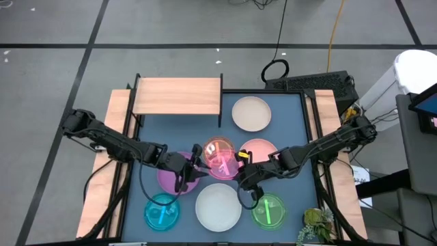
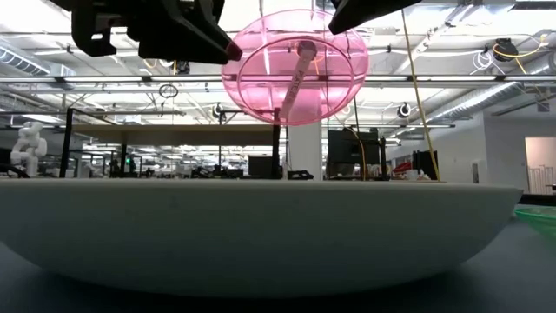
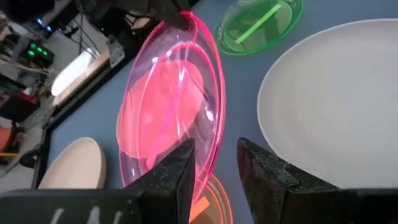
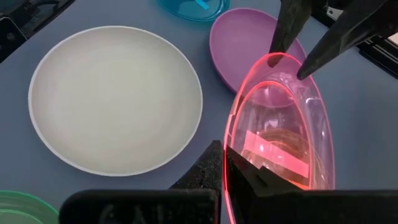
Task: Place and stack plates onto a shelf
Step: Put the light pink plate on the shelf
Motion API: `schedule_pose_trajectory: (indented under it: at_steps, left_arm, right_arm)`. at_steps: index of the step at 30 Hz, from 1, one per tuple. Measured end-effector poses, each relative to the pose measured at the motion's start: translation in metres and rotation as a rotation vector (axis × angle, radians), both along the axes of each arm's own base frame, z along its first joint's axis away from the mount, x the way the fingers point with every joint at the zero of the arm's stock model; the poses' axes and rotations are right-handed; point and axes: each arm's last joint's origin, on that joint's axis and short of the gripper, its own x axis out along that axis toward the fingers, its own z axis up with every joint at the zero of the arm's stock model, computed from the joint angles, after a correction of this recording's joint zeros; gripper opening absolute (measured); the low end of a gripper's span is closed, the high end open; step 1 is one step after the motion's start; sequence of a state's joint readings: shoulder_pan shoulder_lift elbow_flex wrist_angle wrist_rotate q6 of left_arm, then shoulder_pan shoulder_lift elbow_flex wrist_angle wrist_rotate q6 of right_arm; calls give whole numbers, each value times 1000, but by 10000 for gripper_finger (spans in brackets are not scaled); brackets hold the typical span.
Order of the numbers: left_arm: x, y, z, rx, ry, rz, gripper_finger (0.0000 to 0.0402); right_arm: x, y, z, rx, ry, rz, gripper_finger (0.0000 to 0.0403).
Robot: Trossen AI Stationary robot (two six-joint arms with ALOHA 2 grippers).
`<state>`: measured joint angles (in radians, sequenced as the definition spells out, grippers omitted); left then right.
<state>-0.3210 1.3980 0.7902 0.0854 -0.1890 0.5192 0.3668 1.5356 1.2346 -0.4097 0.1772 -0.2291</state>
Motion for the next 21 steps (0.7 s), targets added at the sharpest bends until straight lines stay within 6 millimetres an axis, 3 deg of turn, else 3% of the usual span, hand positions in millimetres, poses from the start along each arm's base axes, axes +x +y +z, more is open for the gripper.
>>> schedule_pose_trajectory:
  at_steps: [8, 21]
  left_arm:
    - [6, -2, -7, 52, -7, -30, 124]
    - [6, -2, -2, 53, -44, -37, 118]
  right_arm:
    - [1, 0, 1, 6, -16, 0, 0]
    - [1, 1, 1, 23, -8, 19, 0]
